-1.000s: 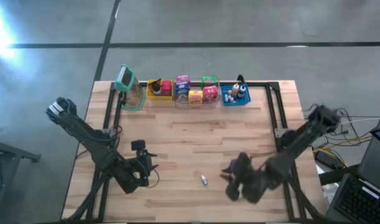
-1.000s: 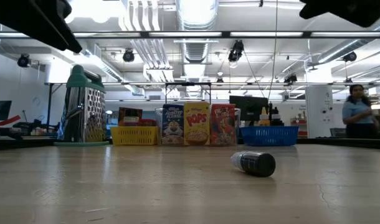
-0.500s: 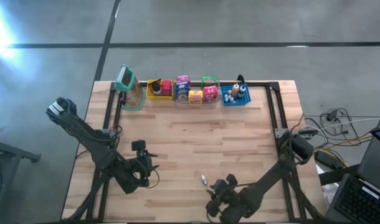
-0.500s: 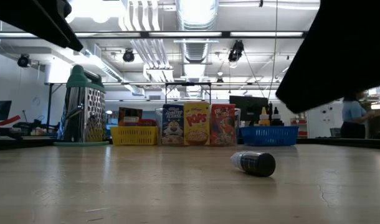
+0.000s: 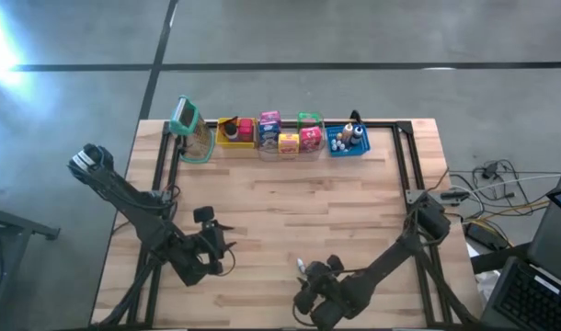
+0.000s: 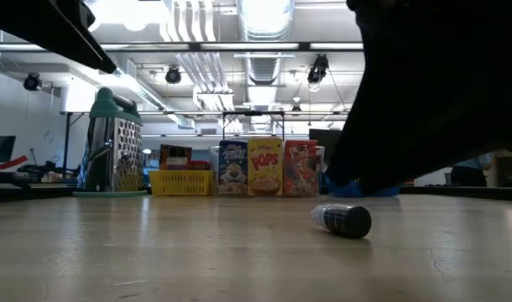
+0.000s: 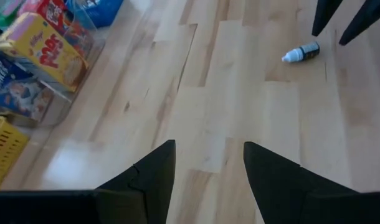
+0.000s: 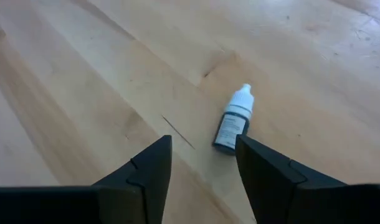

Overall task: Pick & Place Kitchen Items
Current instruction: Put the blue bottle into the blue bin

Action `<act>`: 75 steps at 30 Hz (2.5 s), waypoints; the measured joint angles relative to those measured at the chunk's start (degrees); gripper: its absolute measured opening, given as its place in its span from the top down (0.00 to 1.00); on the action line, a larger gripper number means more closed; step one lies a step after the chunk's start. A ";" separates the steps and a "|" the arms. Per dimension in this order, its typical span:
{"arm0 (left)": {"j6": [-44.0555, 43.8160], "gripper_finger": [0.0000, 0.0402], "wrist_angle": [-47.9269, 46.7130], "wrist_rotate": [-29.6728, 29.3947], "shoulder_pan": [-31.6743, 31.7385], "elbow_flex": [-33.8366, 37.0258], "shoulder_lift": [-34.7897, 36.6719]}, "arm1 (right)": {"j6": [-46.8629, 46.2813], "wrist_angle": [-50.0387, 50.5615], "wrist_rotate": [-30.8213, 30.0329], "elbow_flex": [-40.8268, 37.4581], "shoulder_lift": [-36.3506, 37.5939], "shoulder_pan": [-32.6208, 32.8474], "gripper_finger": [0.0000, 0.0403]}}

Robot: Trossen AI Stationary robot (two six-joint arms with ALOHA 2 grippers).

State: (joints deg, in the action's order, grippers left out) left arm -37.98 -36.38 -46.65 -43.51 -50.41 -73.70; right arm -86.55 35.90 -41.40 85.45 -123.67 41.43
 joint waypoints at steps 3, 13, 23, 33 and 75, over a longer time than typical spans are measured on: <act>-2.20 0.51 1.86 -0.03 0.00 1.00 0.00 | 0.73 0.00 0.60 0.00 -0.08 -0.82 0.59; -9.73 0.51 3.96 0.04 -0.02 2.08 0.00 | 9.41 3.63 12.62 5.17 -0.08 -7.43 0.66; -10.73 0.51 4.55 0.06 -0.07 2.08 0.00 | 5.75 14.92 21.76 8.17 -0.05 -10.20 0.62; -11.97 0.51 4.85 1.51 -0.04 2.10 0.00 | 7.43 13.17 25.45 7.91 -0.08 -12.39 0.64; -7.48 0.51 5.49 1.57 0.02 2.40 0.00 | 16.41 9.08 26.17 3.07 0.63 -13.44 0.82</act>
State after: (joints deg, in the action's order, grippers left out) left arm -45.47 -30.90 -45.08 -43.48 -48.01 -73.69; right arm -70.14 44.98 -15.22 88.52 -123.04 27.99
